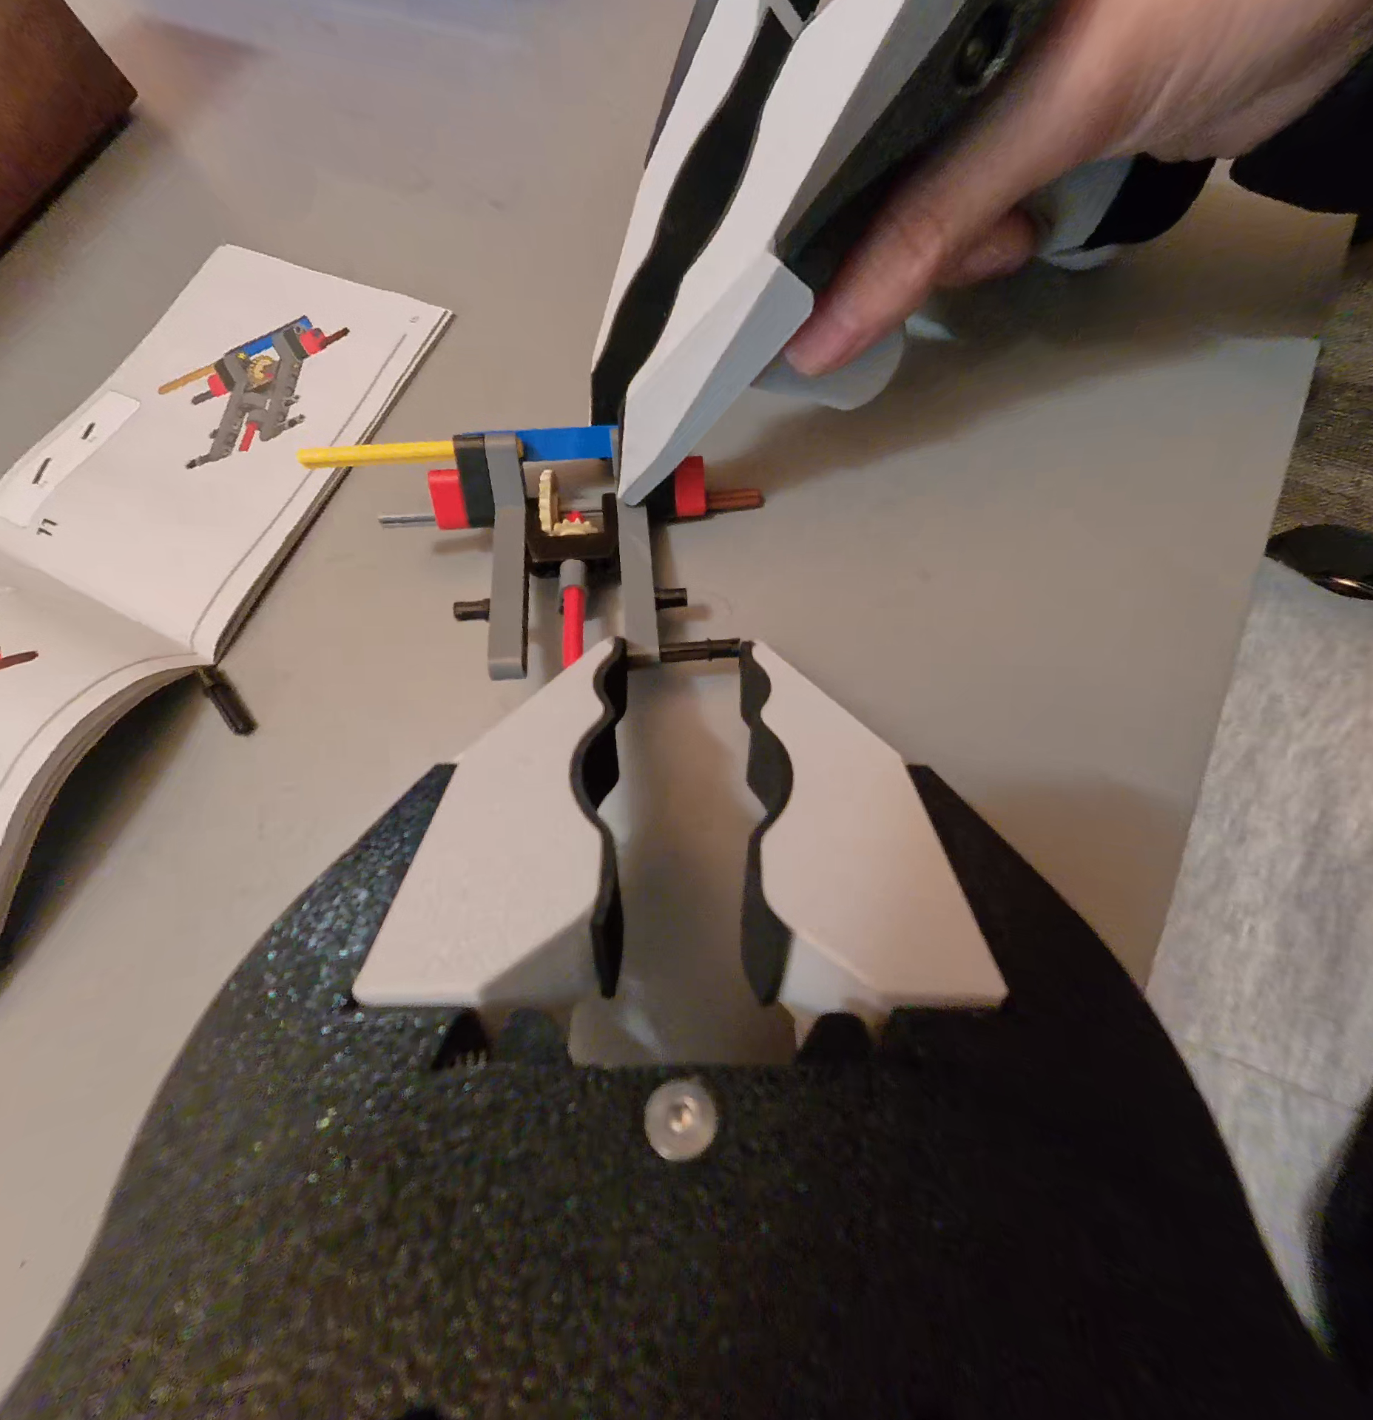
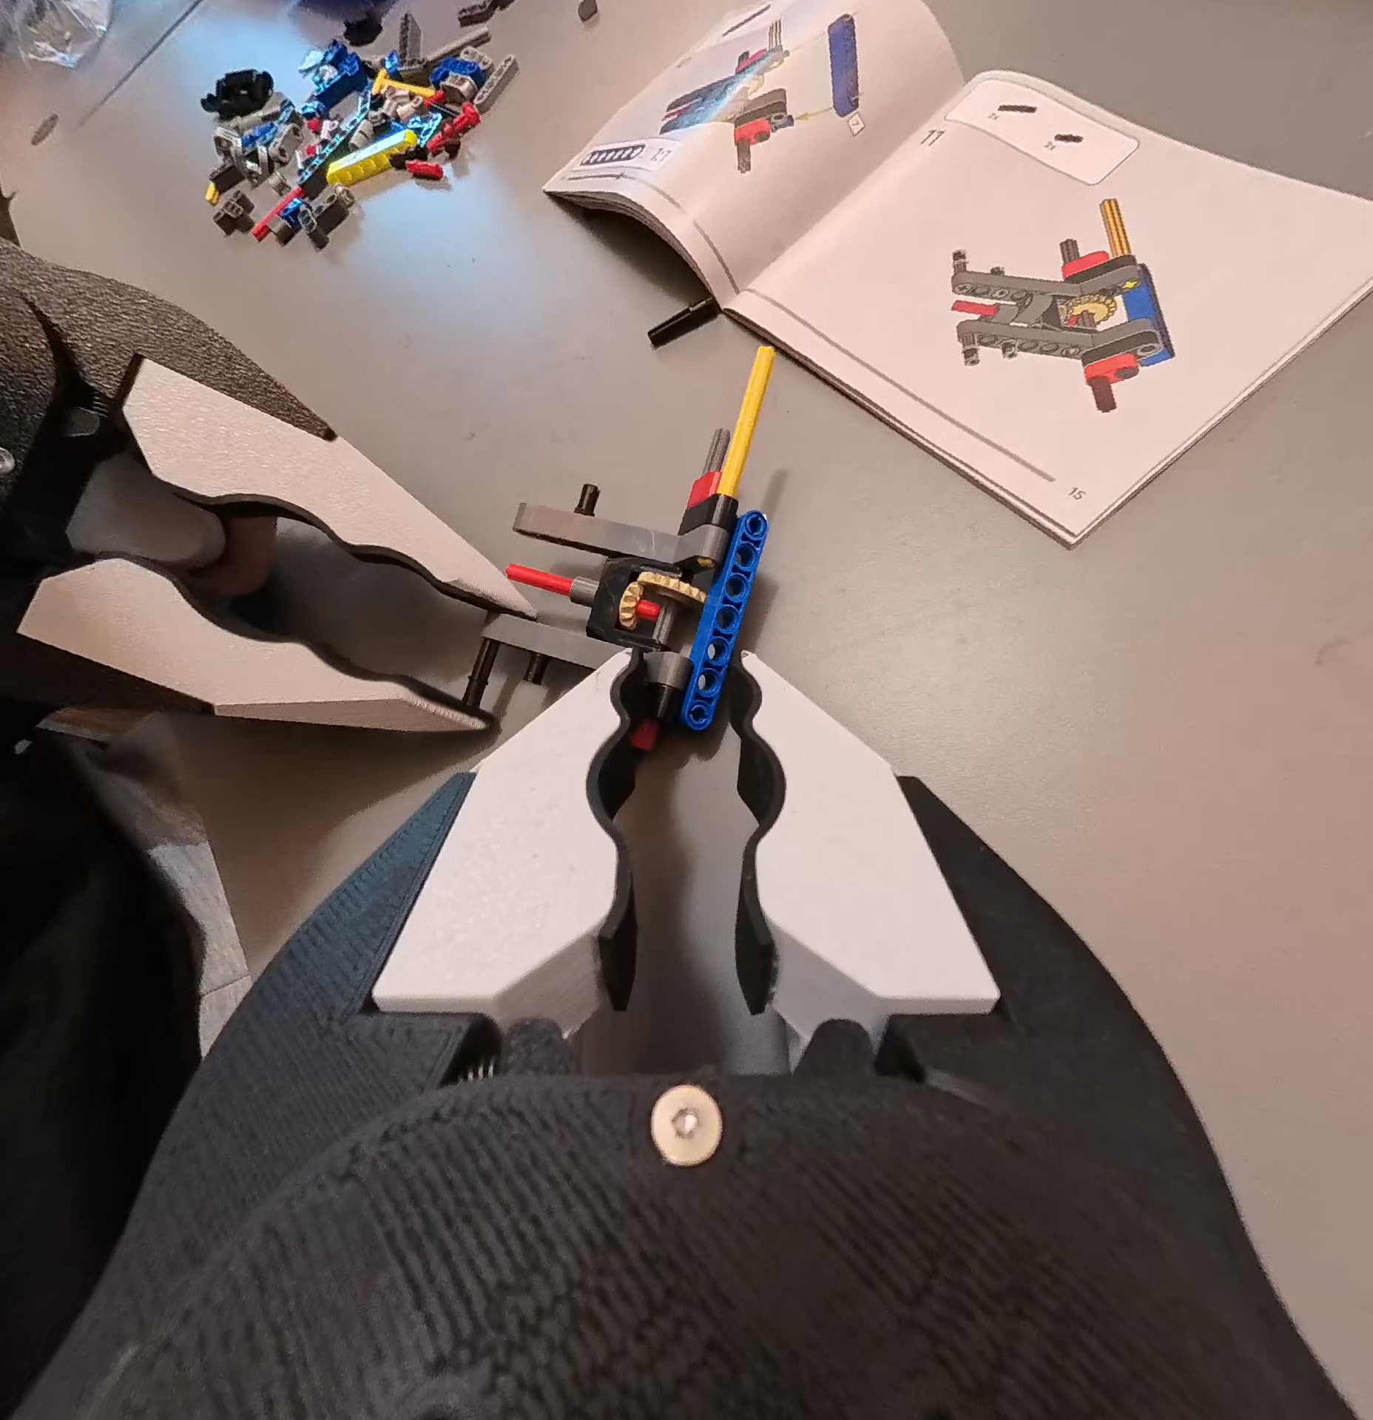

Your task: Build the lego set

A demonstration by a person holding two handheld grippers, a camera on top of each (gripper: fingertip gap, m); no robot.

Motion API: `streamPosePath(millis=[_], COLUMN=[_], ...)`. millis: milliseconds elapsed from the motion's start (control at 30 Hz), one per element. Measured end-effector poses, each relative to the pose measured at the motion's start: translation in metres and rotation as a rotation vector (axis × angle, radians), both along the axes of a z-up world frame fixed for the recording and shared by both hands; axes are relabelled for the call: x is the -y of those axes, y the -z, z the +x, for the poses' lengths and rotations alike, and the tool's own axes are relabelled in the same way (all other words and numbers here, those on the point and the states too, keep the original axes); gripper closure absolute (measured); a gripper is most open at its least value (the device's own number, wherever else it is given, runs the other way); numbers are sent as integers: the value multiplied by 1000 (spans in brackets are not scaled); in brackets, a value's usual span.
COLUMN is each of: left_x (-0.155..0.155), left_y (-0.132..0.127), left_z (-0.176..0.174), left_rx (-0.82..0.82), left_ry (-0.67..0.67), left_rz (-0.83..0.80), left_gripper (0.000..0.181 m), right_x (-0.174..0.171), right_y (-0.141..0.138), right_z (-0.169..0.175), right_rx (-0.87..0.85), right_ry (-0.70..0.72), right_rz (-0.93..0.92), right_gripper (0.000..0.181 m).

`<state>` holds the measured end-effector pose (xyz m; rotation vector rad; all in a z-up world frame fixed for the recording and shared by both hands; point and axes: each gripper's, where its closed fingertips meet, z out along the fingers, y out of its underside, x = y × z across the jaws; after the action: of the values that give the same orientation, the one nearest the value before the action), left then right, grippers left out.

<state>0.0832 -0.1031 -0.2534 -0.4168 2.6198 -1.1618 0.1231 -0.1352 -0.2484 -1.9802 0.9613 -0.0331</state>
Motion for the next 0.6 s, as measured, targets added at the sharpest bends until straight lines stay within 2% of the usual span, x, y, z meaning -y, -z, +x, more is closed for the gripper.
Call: streamPosePath(millis=[367, 500, 600], left_x=[0, 3, 2], left_y=[1, 0, 0], left_z=[0, -4, -2], left_rx=[-32, -89, -74], left_ry=[9, 1, -14], left_rz=[-2, -35, -31], left_gripper=[154, 145, 151], right_x=[0, 0, 0], right_y=[0, 0, 0], right_z=[0, 0, 0], right_rx=[7, 7, 7], right_ry=[-1, 0, 0], right_rz=[-7, -8, -9], right_gripper=[162, 162, 162])
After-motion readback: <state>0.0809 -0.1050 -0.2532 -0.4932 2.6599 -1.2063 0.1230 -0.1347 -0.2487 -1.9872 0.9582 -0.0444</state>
